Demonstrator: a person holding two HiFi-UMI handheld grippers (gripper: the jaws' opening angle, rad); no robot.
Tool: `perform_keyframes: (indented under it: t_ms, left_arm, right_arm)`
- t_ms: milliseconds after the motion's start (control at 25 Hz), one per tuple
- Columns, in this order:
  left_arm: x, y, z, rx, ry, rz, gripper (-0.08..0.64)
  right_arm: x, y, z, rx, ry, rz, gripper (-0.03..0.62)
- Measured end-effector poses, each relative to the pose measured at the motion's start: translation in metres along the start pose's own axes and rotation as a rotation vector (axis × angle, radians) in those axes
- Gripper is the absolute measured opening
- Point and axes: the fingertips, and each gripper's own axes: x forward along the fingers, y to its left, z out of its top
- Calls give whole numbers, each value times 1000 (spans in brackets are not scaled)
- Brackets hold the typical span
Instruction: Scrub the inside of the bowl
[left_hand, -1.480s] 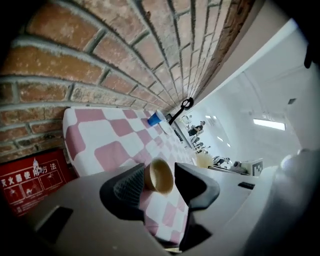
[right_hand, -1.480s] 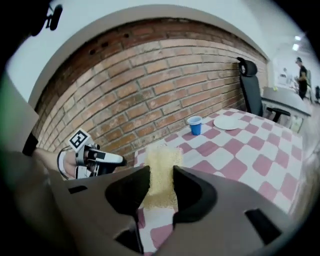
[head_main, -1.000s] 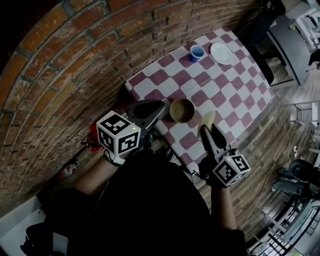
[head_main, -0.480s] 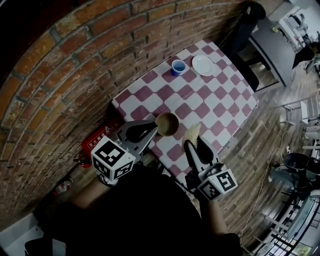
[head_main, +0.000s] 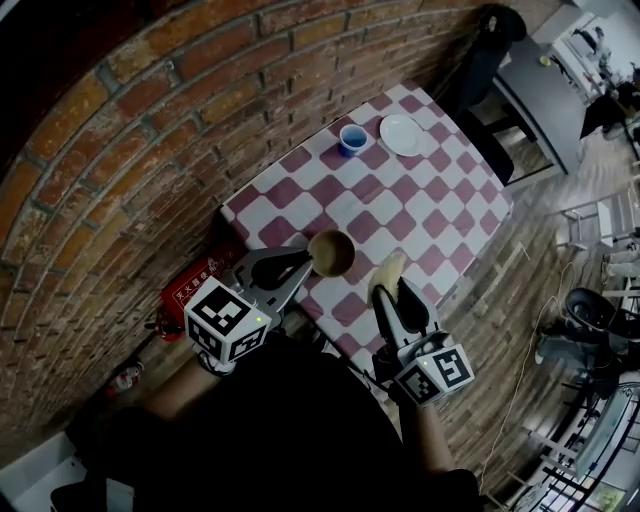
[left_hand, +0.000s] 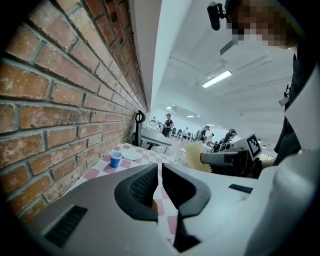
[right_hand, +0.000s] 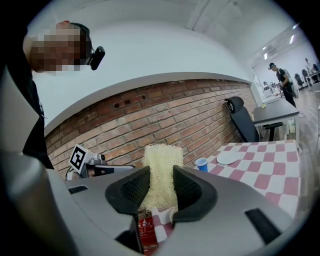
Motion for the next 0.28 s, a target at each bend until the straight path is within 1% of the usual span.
perform_keyframes:
  t_ms: [280]
  left_arm:
    - [1,4,-2,7,13,5,38]
  right_arm:
    - [1,-1,-1,15,5,-9,154]
